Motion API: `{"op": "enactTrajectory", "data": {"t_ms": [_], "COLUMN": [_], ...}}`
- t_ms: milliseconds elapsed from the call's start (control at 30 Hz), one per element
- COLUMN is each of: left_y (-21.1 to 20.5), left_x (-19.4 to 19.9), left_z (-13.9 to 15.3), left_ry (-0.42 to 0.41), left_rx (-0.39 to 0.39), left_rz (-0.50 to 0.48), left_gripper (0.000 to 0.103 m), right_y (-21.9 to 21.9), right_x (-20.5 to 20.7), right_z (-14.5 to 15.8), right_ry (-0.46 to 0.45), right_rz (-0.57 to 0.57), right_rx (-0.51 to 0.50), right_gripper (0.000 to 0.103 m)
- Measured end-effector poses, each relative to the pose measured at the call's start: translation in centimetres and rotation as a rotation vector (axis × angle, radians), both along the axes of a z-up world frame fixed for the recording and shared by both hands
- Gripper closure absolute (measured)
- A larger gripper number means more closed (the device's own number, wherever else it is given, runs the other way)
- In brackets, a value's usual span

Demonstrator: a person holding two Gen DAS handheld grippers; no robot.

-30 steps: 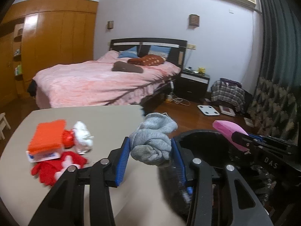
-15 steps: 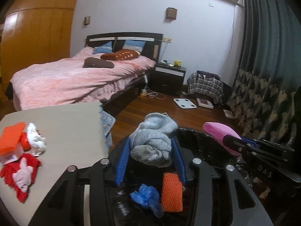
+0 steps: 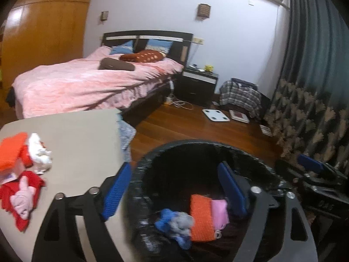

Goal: Collect trash
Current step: 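Carry the sock and pink cloth over the bin and release both, then move both tools back to the remaining pile on the table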

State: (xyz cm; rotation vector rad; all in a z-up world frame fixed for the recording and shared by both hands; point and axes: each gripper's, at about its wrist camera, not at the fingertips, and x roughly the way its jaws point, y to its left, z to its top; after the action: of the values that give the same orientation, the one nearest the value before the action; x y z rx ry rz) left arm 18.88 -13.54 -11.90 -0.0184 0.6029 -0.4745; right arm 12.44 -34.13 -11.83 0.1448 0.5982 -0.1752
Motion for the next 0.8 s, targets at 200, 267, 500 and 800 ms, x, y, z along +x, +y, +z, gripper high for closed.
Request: {"op": "enactTrajectory", "data": {"t_ms": [200,267,500,800], "left_y": [3.9,5.0,10.3,16.8], "left_x": [-0.2,-0.4,-1.4,-2.2], "left_z": [0.8,1.0,1.4,1.2], "left_ry": [-0.032,-0.043,-0.065,-0.069], "left_rx": [0.023,0.038,0.071,0.105], "left_rz": [0.096,0.124,0.234,0.360], "left_gripper": [0.010,0.009,0.009,0.009], "right_y": [1.4,2.0,6.1,12.9], "right_x": [0.5,0.7,2.0,4.0], "right_z": [0.2,0.2,0.4,0.9], "right_ry": [-0.001,-0.002,-0.003,-0.014], "right_rz": [0.021,0.033,0.103,0.248], "right_rx": [-0.001,0.011,0.029,0.030], "right_gripper": [0.005,0.005,0.005,0.005]}}
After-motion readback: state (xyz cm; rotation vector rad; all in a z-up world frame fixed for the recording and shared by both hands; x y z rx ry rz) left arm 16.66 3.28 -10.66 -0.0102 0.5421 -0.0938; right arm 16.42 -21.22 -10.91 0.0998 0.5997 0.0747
